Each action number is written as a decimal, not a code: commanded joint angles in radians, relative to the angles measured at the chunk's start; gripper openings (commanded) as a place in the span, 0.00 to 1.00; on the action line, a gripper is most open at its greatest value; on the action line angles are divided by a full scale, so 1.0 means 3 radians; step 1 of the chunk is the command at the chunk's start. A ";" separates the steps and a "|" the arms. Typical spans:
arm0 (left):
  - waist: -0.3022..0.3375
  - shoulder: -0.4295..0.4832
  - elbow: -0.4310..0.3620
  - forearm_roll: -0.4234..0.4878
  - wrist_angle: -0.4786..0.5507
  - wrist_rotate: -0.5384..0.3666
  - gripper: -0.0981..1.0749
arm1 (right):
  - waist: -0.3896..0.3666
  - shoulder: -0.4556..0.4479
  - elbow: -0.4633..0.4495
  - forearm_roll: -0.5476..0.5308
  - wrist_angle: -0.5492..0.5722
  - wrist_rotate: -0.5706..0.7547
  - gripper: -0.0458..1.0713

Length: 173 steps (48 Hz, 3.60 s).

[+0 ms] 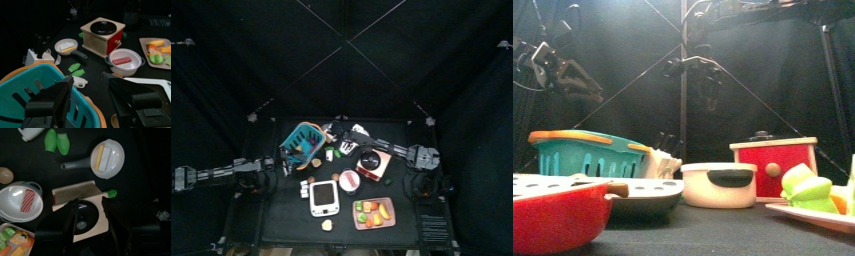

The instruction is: Grab apple half

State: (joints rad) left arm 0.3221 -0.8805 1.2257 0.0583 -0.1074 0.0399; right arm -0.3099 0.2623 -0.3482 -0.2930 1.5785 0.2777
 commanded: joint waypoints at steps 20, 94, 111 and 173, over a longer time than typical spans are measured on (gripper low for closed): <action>-0.0593 0.0378 -0.0286 0.0256 0.0000 -0.0010 0.82 | 0.0051 -0.1355 0.2178 0.0041 -0.2526 0.0552 0.75; -0.1652 0.0828 0.0056 -0.0695 -0.0041 -0.0015 0.82 | 0.2188 -0.0082 0.2352 0.0332 -0.5210 0.0562 0.77; -0.1652 0.0833 0.0061 -0.0680 -0.0046 -0.0010 0.82 | 0.2265 0.0184 0.2148 0.0419 -0.5226 0.0557 0.93; -0.1652 0.0833 0.0087 -0.0721 -0.0046 -0.0031 0.82 | 0.2311 0.0675 0.1570 0.0179 -0.4628 0.0557 0.93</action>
State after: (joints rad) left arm -0.1718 -0.6305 1.2640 -0.1565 -0.1166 0.0307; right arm 0.3850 0.4893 0.1473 -0.2362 0.1948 0.4495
